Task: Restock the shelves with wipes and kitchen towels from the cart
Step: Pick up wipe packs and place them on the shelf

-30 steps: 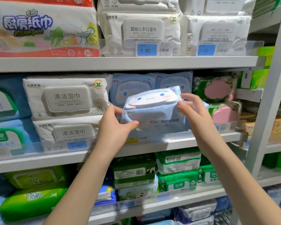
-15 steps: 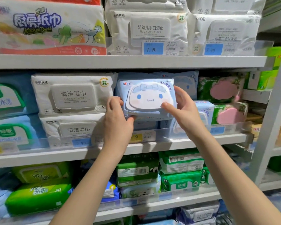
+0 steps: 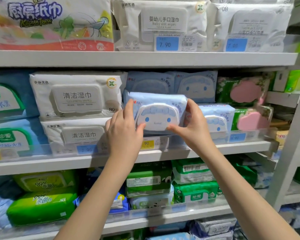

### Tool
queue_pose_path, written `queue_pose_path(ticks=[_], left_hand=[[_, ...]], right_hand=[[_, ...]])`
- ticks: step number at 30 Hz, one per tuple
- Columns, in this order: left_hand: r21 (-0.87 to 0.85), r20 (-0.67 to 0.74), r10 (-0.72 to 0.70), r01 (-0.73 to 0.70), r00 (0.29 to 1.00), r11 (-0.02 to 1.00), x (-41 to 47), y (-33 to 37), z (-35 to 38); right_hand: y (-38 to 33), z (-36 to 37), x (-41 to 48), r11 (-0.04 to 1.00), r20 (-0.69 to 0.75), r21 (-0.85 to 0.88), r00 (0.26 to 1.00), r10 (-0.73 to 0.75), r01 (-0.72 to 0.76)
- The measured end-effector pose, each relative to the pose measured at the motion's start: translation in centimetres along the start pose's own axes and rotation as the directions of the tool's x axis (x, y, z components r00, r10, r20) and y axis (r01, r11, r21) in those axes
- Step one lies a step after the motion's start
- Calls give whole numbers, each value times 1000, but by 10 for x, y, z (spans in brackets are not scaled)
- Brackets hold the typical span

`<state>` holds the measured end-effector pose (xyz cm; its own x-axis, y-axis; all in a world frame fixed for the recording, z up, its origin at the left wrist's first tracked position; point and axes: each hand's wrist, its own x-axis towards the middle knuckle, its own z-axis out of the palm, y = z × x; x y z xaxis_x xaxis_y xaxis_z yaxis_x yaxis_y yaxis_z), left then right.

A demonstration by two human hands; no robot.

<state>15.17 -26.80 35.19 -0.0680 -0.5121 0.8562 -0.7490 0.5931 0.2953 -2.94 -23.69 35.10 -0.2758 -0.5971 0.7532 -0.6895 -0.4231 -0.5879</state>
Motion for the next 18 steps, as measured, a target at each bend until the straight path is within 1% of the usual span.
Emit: queue_pose_path(ticks=[1,3,6,7,9,12,15,18], left_hand=[[72,-18,32,-31,999,997,-1,-2,3],[162,-68,63,-51,996,985,-3,-8,8],[205,-103,69,-47,992,978,-2,-13,13],[213,-104,78,-55,991,976,-1,-15,14],[228,-99,105,-80,989,970,0,-17,14],[256,-63,100,-81,993,963,1,-16,13],[234,-54,90,-75,994,969,0,-14,14],[210,-54,117,-103,992,972,-2,-16,17]], right_hand=[[-1,0,-1,998,24,-68,1000,9,-7],[-5,-1,0,982,69,-188,998,7,6],[-9,-2,3,893,71,-433,993,-98,119],[-8,-2,4,865,60,-484,991,-116,131],[-6,-1,5,848,54,-516,992,-113,125],[-7,0,7,865,75,-488,993,-95,120],[-5,0,6,858,111,-498,990,-82,127],[-5,-2,4,856,157,-496,985,-75,144]])
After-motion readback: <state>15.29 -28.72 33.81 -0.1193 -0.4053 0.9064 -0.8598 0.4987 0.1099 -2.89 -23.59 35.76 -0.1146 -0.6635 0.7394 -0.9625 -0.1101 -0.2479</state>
